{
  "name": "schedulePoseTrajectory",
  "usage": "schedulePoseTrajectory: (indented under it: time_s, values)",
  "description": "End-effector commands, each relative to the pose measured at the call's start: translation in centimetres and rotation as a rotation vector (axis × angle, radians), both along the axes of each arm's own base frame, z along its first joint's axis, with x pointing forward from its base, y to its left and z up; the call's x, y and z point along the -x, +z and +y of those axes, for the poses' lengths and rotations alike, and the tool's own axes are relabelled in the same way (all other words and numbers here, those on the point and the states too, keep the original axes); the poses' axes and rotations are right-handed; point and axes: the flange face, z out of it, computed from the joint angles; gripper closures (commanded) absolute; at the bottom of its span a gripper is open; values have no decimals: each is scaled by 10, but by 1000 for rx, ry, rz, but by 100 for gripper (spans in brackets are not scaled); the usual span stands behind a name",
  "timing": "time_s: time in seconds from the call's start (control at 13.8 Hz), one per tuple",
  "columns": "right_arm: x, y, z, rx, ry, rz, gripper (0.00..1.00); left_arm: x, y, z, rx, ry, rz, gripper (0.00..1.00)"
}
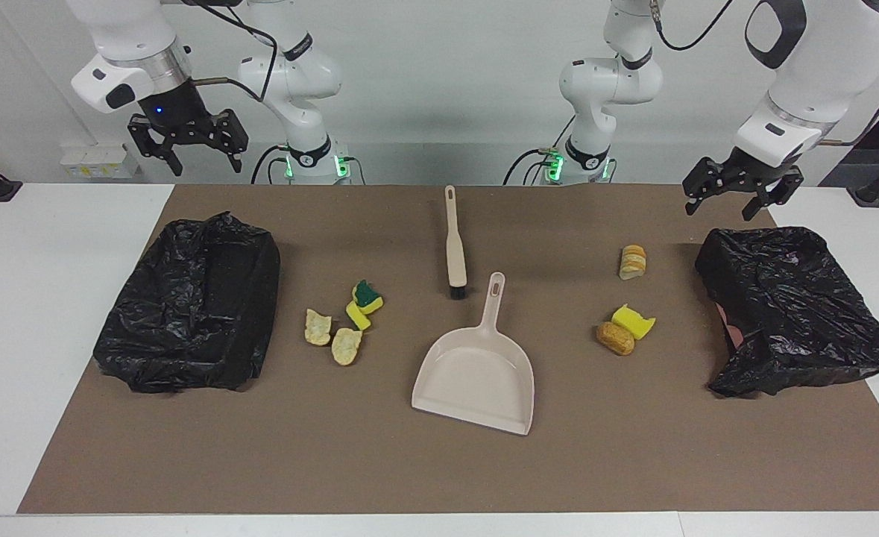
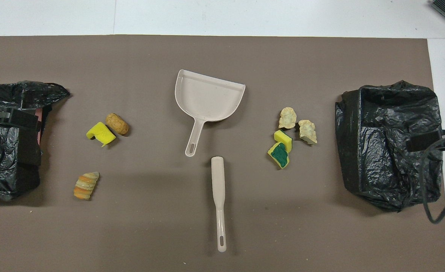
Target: Sweep and dump trash in bin
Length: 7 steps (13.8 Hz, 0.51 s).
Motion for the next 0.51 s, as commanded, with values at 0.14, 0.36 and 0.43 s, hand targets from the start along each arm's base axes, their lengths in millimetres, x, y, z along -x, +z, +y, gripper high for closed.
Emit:
schedulePoseTrajectory:
  time_s: [0.14,0.36,0.43]
  values:
    - [-6,6,-8,-3,7,-64,0,6,3,2,-14,-14,-18,0]
    - [-7,3,-7,-3,8,-72,0,8,-5,-3,-15,-23,0,0]
    - [-7,2,-8,-3,7,-70,0,10,-15,-8,-16,-33,21,0]
